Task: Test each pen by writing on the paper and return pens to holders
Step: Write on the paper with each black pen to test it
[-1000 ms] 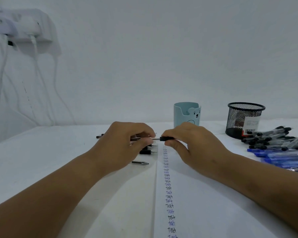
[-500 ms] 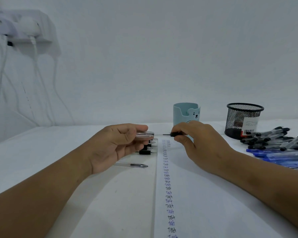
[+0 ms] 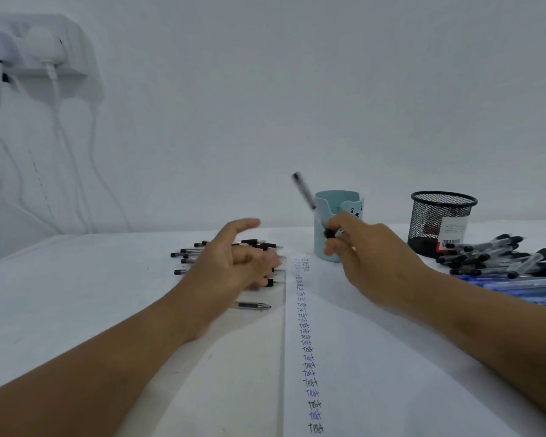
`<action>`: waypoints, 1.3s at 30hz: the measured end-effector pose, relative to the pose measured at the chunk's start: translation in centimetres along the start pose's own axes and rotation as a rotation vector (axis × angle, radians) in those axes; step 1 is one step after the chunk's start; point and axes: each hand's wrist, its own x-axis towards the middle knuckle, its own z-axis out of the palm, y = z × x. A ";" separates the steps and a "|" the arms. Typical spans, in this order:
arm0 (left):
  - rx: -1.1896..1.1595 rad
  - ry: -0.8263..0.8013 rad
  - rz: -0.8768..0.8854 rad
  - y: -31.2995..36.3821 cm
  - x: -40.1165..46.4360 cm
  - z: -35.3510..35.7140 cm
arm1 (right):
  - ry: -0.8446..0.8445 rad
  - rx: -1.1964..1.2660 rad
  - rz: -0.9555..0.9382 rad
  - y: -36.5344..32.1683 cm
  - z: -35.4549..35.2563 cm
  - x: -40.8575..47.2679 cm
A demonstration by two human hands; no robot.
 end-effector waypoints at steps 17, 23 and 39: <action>0.768 -0.255 0.396 -0.9 0.6 0.6 | -0.214 0.793 0.363 -0.7 1.9 2.5; 0.793 -0.249 0.301 -1.5 1.0 0.3 | -0.147 0.542 0.289 -0.7 2.6 3.0; 0.765 -0.242 0.262 -1.3 1.0 0.3 | -0.195 0.456 0.256 -0.7 2.7 2.9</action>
